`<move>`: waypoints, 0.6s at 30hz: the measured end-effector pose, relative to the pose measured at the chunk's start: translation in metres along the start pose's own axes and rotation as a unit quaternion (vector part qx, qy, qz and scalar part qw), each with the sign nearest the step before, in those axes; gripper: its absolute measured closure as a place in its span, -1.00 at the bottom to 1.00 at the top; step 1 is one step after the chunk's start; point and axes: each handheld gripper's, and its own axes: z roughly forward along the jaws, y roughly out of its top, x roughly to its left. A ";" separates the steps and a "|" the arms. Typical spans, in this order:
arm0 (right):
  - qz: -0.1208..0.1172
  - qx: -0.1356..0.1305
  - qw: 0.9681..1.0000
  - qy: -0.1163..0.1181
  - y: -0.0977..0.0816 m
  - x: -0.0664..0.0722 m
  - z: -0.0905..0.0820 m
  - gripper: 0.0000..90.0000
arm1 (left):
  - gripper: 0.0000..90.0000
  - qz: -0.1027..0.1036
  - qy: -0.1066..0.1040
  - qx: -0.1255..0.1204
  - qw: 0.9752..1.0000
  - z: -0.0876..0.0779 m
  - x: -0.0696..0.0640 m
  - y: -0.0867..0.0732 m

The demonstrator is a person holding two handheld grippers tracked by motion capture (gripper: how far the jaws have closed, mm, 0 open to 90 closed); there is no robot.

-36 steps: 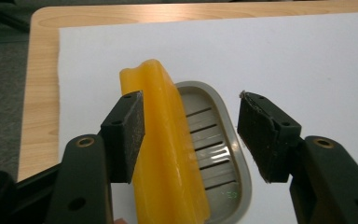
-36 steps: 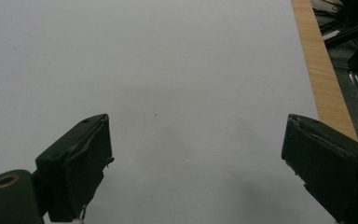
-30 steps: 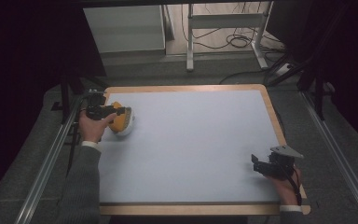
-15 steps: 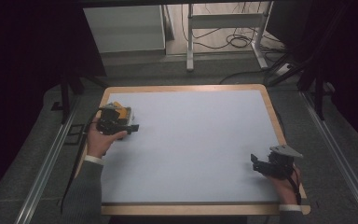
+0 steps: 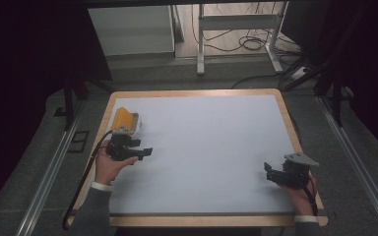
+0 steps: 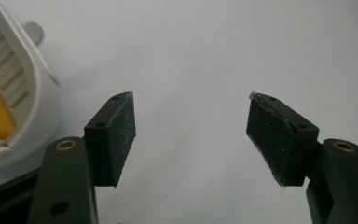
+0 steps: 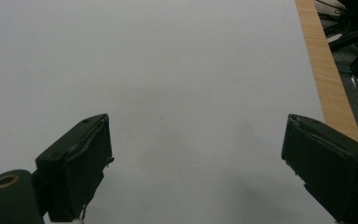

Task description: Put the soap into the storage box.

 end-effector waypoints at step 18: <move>-0.001 0.001 1.000 0.002 0.000 0.001 0.000 -0.82 | -0.27 -0.008 -0.012 -0.004 1.000 0.004 -0.014 -0.031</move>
